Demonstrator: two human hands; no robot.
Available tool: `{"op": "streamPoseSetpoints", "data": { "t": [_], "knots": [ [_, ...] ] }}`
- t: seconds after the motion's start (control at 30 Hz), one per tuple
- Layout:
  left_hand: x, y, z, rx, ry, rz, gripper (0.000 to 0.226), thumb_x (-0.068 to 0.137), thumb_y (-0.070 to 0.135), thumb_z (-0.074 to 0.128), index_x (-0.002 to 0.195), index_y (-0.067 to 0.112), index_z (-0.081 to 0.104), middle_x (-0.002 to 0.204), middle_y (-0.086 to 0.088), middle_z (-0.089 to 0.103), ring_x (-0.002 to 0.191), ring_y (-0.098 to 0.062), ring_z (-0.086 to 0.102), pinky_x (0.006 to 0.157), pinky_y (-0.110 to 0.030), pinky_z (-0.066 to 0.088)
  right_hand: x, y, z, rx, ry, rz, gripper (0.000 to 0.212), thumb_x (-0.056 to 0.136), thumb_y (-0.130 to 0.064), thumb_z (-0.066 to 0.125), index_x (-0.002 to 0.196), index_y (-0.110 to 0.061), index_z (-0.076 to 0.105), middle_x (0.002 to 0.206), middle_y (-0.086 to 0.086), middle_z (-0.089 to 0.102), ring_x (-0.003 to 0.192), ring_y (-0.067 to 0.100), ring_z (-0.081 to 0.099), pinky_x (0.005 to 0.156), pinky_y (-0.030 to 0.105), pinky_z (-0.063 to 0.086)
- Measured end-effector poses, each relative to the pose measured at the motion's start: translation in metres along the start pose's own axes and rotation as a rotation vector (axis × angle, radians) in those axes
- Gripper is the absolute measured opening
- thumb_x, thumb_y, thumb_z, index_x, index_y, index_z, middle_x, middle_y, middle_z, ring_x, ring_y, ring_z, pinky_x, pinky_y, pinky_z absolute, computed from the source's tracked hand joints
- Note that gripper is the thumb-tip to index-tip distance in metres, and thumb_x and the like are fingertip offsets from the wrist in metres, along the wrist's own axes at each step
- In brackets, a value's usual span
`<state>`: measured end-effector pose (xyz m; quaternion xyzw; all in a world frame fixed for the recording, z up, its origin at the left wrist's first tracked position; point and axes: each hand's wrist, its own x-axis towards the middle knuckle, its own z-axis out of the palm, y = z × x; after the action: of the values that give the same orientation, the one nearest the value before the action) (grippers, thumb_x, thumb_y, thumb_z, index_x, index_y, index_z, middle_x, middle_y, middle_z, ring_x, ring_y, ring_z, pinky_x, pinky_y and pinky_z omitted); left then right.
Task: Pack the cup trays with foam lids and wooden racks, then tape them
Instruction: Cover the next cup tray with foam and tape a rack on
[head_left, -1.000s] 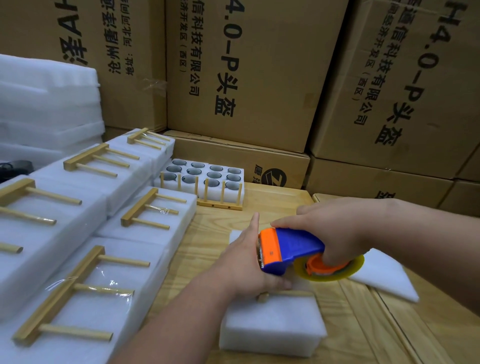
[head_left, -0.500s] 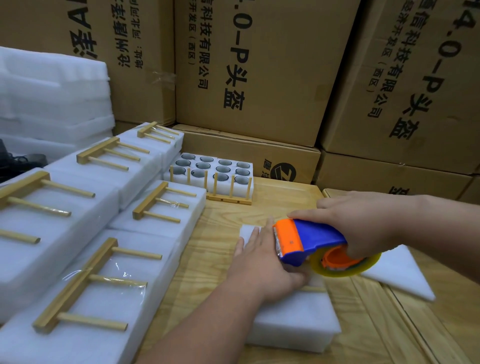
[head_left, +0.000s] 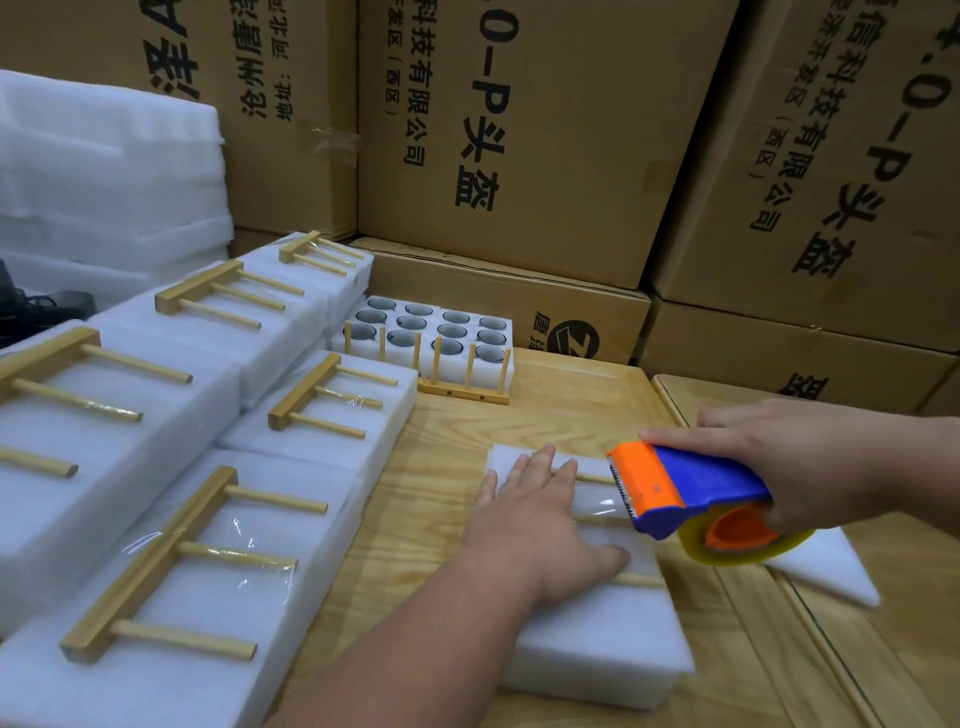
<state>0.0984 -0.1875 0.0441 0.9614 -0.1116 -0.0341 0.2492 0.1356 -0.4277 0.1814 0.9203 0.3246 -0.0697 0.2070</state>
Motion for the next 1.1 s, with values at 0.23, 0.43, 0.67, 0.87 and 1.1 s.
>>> {"op": "streamPoseSetpoints", "data": {
  "t": [0.23,0.43,0.67,0.87,1.1],
  "knots": [
    [0.000,0.000,-0.001,0.019,-0.021,0.015,0.105,0.080,0.079,0.050,0.163,0.034,0.005,0.169,0.013,-0.015,0.156,-0.011,-0.015,0.125,-0.046,-0.010,-0.015,0.012,0.024,0.053,-0.005,0.054,0.111,0.076,-0.051,0.067,0.139,-0.073,-0.021,0.110,-0.029,0.040,0.099,-0.001,0.046,0.084,0.023,0.039],
    [-0.002,0.003,-0.004,0.016,-0.033,0.016,0.102,0.082,0.077,0.052,0.163,0.034,0.008,0.169,0.013,-0.015,0.156,-0.010,-0.014,0.125,-0.045,-0.011,-0.019,0.019,0.039,0.117,0.013,0.087,0.107,0.069,-0.060,0.059,0.143,-0.071,-0.017,0.110,-0.032,0.039,0.102,-0.003,0.045,0.080,0.016,0.035],
    [-0.001,0.002,-0.004,0.008,-0.049,-0.001,0.101,0.081,0.076,0.051,0.163,0.035,0.008,0.168,0.015,-0.018,0.155,-0.007,-0.014,0.125,-0.043,-0.012,-0.044,0.036,0.064,0.144,-0.047,0.179,0.103,0.065,-0.059,0.054,0.141,-0.075,-0.015,0.112,-0.034,0.039,0.095,-0.002,0.048,0.078,0.023,0.040],
    [0.000,0.003,-0.010,0.069,-0.109,-0.002,0.099,0.083,0.078,0.048,0.162,0.038,0.004,0.168,0.013,-0.021,0.156,-0.013,-0.013,0.126,-0.045,-0.009,-0.035,0.016,0.074,0.164,-0.108,0.144,0.101,0.072,-0.050,0.057,0.138,-0.077,-0.013,0.109,-0.024,0.043,0.093,0.009,0.051,0.083,0.036,0.048],
    [0.008,0.022,-0.017,0.244,-0.165,-0.025,0.101,0.087,0.075,0.047,0.162,0.034,-0.007,0.170,0.001,-0.019,0.154,-0.024,-0.024,0.125,-0.052,-0.010,-0.037,0.013,0.073,0.145,-0.125,0.153,0.107,0.073,-0.043,0.060,0.133,-0.078,-0.021,0.109,-0.017,0.044,0.092,0.012,0.053,0.081,0.038,0.051]
  ]
}}
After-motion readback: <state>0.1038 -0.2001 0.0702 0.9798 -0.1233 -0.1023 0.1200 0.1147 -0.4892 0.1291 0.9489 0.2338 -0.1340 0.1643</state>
